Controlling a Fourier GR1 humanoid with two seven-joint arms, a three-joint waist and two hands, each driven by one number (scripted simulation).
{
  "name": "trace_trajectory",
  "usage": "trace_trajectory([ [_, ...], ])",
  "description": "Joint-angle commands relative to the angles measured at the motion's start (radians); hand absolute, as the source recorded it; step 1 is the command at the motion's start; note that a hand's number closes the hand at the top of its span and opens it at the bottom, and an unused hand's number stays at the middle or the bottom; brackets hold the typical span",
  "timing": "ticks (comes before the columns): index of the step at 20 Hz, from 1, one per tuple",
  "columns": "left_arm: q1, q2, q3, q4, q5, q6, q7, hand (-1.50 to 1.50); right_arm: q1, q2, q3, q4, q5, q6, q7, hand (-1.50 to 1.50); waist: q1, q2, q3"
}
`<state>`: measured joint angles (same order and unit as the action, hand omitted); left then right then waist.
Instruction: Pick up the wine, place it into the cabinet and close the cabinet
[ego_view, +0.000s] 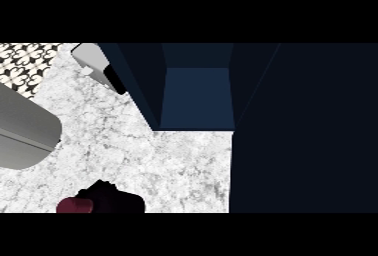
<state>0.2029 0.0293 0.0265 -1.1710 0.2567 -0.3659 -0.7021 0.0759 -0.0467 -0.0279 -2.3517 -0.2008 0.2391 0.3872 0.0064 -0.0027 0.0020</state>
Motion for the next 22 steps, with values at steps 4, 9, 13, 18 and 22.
trace_trajectory([
  [4, 0.143, -0.029, -0.207, -0.358, 0.077, 0.144, 0.172, 1.50, 0.025, 0.004, -0.015, 0.024, -0.004, 0.021, -0.047, -1.50, -0.003, 0.001, -0.001],
  [9, 0.116, -0.015, -0.144, -0.544, 0.126, 0.159, 0.345, 1.50, 0.034, 0.015, 0.010, 0.052, 0.016, 0.038, -0.079, -1.50, -0.004, 0.002, -0.001],
  [13, 0.084, -0.029, -0.216, -0.610, 0.080, 0.278, 0.373, 1.50, 0.048, -0.012, -0.030, 0.047, -0.038, 0.061, -0.058, -1.50, -0.006, 0.002, -0.002],
  [18, -0.141, -0.029, -0.235, -0.597, 0.146, 0.459, 0.521, 1.50, 0.035, 0.002, -0.041, 0.083, -0.028, 0.052, -0.094, -1.50, -0.012, 0.003, -0.001],
  [22, -0.192, -0.029, -0.284, -0.569, 0.088, 0.514, 0.510, 1.50, 0.040, 0.023, 0.003, 0.066, 0.009, 0.048, -0.101, -1.50, -0.010, 0.002, -0.002],
])
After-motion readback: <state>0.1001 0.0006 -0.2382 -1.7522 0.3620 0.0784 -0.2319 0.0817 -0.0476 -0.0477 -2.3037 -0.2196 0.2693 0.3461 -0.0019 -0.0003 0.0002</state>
